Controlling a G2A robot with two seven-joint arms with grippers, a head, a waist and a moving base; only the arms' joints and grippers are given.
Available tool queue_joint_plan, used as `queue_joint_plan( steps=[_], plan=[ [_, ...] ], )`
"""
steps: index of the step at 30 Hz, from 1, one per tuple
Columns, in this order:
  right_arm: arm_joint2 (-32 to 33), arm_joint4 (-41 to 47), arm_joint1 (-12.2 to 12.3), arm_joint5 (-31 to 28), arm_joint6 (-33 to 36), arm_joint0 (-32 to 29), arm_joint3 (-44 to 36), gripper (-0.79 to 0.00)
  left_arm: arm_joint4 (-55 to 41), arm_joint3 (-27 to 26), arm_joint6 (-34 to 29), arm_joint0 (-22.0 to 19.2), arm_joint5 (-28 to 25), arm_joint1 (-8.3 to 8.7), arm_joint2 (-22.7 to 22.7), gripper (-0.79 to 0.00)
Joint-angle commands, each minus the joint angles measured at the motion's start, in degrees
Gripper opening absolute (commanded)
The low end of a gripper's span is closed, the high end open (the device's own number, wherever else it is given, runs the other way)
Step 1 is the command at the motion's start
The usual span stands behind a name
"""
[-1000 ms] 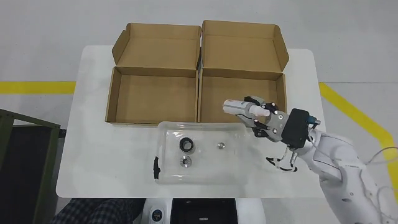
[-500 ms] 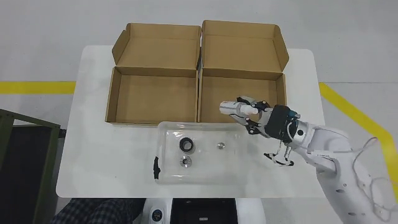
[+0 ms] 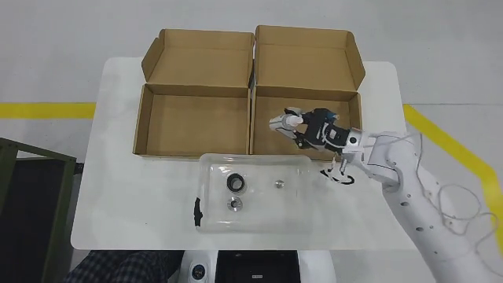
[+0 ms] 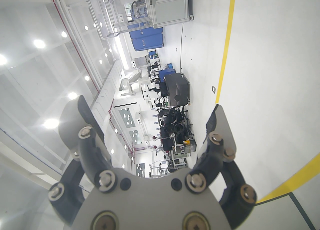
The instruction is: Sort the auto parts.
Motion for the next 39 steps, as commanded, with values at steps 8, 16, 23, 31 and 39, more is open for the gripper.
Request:
queue_joint_plan(
  steps=[8, 16, 23, 31, 39],
  plan=[
    [-6.0, 1.7, -1.7, 1.0, 0.9, 5.5, 8.0, -0.785, 0.0, 0.0, 0.0, 0.0, 0.0, 0.0, 0.0, 0.0],
    [-8.3, 1.0, -2.6, 1.7, 2.3, 8.4, 12.7, -0.785, 0.0, 0.0, 0.0, 0.0, 0.0, 0.0, 0.0, 0.0],
    [-9.6, -0.1, -3.2, 2.5, 3.7, 10.6, 15.2, -0.785, 0.0, 0.0, 0.0, 0.0, 0.0, 0.0, 0.0, 0.0],
    [-10.2, -0.8, -3.6, 2.7, 4.6, 11.6, 16.0, -0.394, 0.0, 0.0, 0.0, 0.0, 0.0, 0.0, 0.0, 0.0],
    [-10.2, -1.3, -3.8, 2.6, 5.1, 12.3, 14.6, 0.0, 0.0, 0.0, 0.0, 0.0, 0.0, 0.0, 0.0, 0.0]
  ],
)
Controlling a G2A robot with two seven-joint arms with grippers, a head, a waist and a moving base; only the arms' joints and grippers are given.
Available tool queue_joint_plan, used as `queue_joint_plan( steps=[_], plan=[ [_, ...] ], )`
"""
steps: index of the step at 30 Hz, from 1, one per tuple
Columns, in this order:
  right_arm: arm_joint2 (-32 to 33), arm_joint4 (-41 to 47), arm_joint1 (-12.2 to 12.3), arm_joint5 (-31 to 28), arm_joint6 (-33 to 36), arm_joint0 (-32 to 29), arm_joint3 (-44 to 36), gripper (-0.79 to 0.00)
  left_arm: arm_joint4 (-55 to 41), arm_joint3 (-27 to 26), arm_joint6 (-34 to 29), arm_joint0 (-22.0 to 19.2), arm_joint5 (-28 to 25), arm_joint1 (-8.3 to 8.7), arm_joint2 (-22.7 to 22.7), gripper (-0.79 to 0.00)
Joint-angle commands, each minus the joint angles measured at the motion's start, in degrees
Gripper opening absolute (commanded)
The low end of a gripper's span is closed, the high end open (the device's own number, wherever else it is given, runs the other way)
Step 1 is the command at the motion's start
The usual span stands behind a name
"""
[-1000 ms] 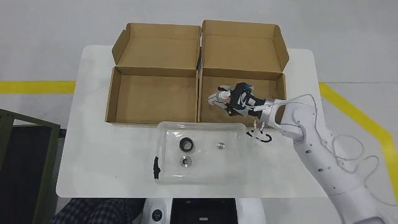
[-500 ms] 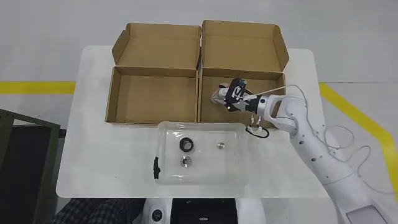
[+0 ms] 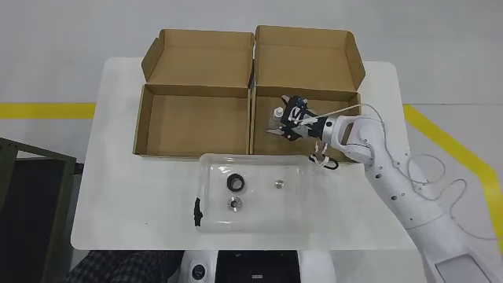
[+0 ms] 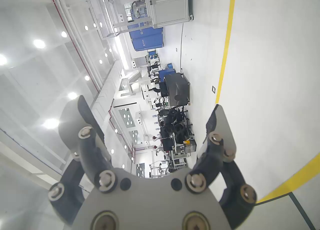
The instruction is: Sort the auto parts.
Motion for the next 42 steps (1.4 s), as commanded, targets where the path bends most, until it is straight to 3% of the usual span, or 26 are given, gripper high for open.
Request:
queue_joint_plan(
  steps=[1, 13, 23, 30, 42],
  plan=[
    [0.3, -0.3, 0.0, -0.1, -0.1, 0.1, -1.0, 0.0, 0.0, 0.0, 0.0, 0.0, 0.0, 0.0, 0.0, 0.0],
    [4.7, 0.4, 1.4, -4.0, 3.9, -3.0, -12.2, 0.0, 0.0, 0.0, 0.0, 0.0, 0.0, 0.0, 0.0, 0.0],
    [8.7, 1.4, 3.0, -5.4, 9.8, -11.0, -25.7, 0.0, 0.0, 0.0, 0.0, 0.0, 0.0, 0.0, 0.0, 0.0],
    [10.0, 1.2, 4.2, -8.0, 18.0, -17.0, -33.7, 0.0, 0.0, 0.0, 0.0, 0.0, 0.0, 0.0, 0.0, 0.0],
    [10.4, 2.7, 5.8, -9.5, 25.5, -25.5, -39.4, 0.0, 0.0, 0.0, 0.0, 0.0, 0.0, 0.0, 0.0, 0.0]
  ],
)
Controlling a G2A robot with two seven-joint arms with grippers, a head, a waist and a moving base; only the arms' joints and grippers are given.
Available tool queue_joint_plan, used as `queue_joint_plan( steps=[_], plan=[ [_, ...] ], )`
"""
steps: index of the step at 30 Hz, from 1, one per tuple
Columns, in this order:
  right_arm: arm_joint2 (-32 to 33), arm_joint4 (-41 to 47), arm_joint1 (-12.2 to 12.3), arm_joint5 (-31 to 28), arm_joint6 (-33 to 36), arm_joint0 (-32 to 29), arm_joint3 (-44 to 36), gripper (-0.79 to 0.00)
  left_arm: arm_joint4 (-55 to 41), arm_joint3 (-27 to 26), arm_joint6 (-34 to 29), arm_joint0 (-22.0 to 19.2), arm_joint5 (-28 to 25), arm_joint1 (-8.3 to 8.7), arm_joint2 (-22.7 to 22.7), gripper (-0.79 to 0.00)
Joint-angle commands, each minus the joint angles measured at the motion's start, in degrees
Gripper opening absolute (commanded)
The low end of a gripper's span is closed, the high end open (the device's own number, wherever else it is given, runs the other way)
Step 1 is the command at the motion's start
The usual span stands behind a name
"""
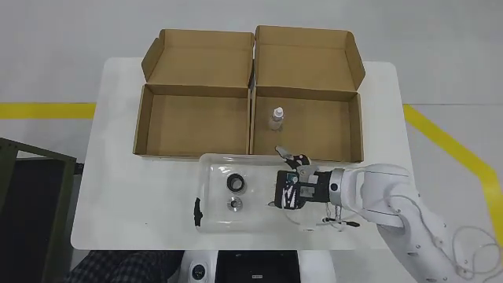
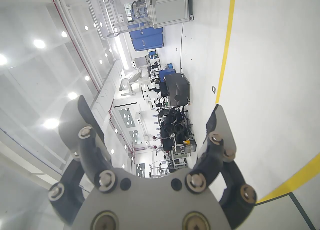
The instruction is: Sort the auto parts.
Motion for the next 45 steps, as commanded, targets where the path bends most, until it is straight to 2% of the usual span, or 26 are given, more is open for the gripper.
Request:
queue_joint_plan(
  steps=[1, 9, 21, 25, 30, 37, 41, 45],
  plan=[
    [-0.1, 0.3, 0.2, -0.3, 0.8, -0.8, -0.2, 0.0, 0.0, 0.0, 0.0, 0.0, 0.0, 0.0, 0.0, 0.0],
    [-1.1, -0.1, 0.9, -1.6, 7.2, -1.3, -0.8, 0.0, 0.0, 0.0, 0.0, 0.0, 0.0, 0.0, 0.0, 0.0],
    [-4.4, -0.6, 1.0, -0.5, 8.4, 0.5, 1.6, -0.006, 0.0, 0.0, 0.0, 0.0, 0.0, 0.0, 0.0, 0.0],
    [-5.2, -1.6, 1.1, -0.3, 8.4, 0.8, 2.6, -0.074, 0.0, 0.0, 0.0, 0.0, 0.0, 0.0, 0.0, 0.0],
    [-6.3, -2.7, 1.1, -0.1, 8.5, 1.7, 3.8, -0.237, 0.0, 0.0, 0.0, 0.0, 0.0, 0.0, 0.0, 0.0],
    [-7.6, -3.9, 1.1, 0.7, 8.2, 2.9, 5.5, -0.212, 0.0, 0.0, 0.0, 0.0, 0.0, 0.0, 0.0, 0.0],
    [-8.3, -4.2, 1.0, 0.9, 8.4, 3.6, 6.2, -0.228, 0.0, 0.0, 0.0, 0.0, 0.0, 0.0, 0.0, 0.0],
    [-8.7, -4.5, 1.0, 1.3, 8.5, 4.3, 7.1, -0.317, 0.0, 0.0, 0.0, 0.0, 0.0, 0.0, 0.0, 0.0]
  ],
)
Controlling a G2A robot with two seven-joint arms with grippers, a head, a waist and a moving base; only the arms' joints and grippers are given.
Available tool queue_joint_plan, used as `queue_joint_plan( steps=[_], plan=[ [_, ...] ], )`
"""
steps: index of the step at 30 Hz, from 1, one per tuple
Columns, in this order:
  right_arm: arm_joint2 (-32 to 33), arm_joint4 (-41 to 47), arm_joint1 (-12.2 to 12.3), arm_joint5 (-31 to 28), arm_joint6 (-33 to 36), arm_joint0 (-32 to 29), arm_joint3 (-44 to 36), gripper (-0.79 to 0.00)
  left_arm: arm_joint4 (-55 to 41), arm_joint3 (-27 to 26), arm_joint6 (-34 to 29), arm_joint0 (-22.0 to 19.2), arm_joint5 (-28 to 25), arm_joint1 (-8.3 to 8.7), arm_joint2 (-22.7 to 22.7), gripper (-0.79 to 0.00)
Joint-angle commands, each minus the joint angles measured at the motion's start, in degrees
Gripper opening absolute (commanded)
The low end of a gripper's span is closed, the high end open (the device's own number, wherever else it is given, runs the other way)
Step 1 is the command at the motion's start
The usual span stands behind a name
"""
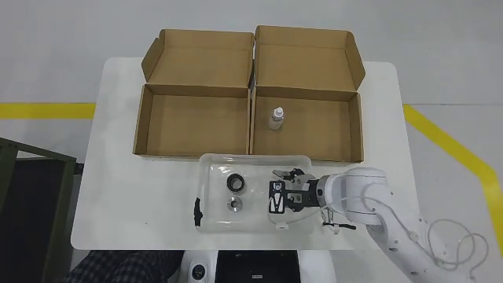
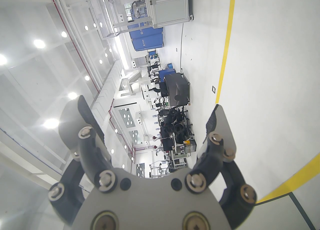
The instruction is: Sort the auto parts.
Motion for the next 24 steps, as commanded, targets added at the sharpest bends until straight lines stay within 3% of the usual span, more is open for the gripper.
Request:
queue_joint_plan(
  steps=[1, 15, 22, 24],
  plan=[
    [-0.2, -0.2, 0.0, 0.2, 0.1, 0.3, 0.4, -0.332, 0.0, 0.0, 0.0, 0.0, 0.0, 0.0, 0.0, 0.0],
    [-3.3, -1.4, -0.3, 1.0, 2.3, 2.9, 2.1, -0.468, 0.0, 0.0, 0.0, 0.0, 0.0, 0.0, 0.0, 0.0],
    [-4.1, -1.6, -0.4, 1.4, 2.8, 3.7, 2.9, -0.591, 0.0, 0.0, 0.0, 0.0, 0.0, 0.0, 0.0, 0.0],
    [-4.3, -1.6, -0.4, 1.5, 2.8, 3.9, 3.0, -0.708, 0.0, 0.0, 0.0, 0.0, 0.0, 0.0, 0.0, 0.0]
  ],
)
